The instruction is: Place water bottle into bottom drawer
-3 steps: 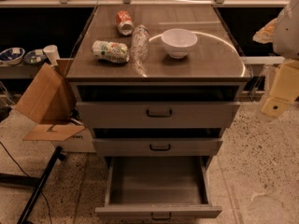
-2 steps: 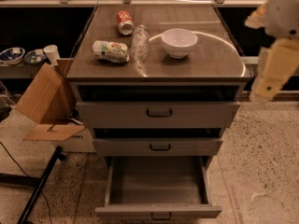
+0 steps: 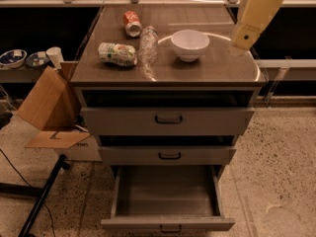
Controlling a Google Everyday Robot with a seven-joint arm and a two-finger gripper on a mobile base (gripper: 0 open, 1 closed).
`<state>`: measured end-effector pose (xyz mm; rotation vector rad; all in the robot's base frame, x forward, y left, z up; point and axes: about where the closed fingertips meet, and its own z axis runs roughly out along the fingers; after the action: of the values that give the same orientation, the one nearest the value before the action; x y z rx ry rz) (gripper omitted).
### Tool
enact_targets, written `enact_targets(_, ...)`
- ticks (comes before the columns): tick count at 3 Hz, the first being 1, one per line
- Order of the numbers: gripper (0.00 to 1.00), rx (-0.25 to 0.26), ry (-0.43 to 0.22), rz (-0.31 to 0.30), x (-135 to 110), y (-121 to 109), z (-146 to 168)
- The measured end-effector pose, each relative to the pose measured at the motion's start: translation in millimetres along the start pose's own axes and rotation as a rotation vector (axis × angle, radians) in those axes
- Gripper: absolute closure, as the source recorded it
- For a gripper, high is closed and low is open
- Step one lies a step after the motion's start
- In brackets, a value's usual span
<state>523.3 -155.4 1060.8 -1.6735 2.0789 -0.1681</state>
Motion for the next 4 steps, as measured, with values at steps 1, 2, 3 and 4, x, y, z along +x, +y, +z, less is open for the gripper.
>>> enact_targets(1, 0.0, 0.035, -0.082, 0.069, -26.8, -14.7, 2.9)
enact_targets(2, 0.0, 0.066, -0.169, 0.174, -51.1, -23.2, 14.7)
enact_targets(3, 0.0, 0.111, -0.246, 0.293, -80.8, -37.0, 30.7)
enact_targets(4, 0.0, 0.128, -0.252, 0.359, -112.2, -60.1, 54.8)
